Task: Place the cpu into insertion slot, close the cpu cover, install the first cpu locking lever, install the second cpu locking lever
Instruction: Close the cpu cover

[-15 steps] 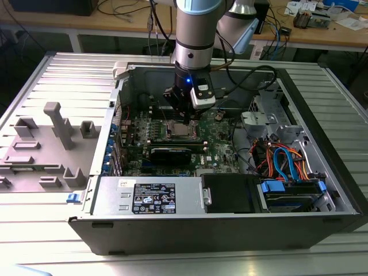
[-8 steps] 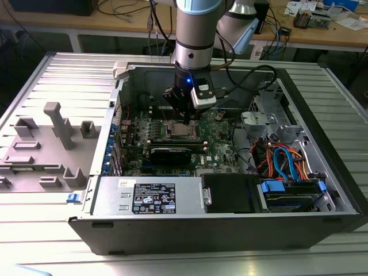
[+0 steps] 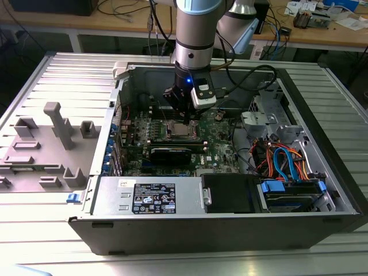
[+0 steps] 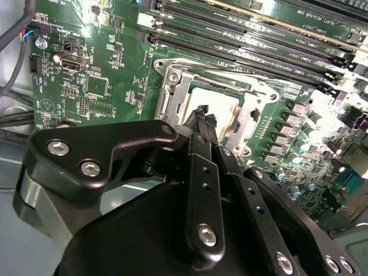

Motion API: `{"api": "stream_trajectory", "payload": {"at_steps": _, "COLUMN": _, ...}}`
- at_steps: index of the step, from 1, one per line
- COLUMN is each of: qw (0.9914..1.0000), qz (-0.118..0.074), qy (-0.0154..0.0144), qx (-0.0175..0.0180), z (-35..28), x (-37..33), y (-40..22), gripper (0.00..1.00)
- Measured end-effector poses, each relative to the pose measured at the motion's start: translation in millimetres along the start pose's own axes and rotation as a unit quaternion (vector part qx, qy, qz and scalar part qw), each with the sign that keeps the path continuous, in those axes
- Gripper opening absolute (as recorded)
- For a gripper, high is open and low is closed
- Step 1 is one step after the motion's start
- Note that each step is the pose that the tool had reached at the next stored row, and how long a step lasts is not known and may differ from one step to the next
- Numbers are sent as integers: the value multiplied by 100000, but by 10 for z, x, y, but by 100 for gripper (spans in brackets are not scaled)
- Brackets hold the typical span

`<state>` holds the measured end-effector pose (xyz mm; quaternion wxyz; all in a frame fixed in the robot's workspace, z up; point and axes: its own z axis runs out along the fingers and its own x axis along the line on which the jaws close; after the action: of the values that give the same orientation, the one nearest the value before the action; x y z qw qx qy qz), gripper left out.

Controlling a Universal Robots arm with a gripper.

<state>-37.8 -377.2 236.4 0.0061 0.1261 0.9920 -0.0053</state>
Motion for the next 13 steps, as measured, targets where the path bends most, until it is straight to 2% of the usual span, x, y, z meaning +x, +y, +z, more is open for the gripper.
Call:
{"api": "stream_trajectory", "payload": {"at_steps": 10, "qw": 100000, "qz": -238, "qy": 0, "qx": -1, "z": 0, "x": 0, "y": 0, "gripper": 11}}
{"api": "stream_trajectory", "payload": {"at_steps": 13, "qw": 99994, "qz": -1119, "qy": -10, "qx": -16, "z": 1, "x": 0, "y": 0, "gripper": 11}}
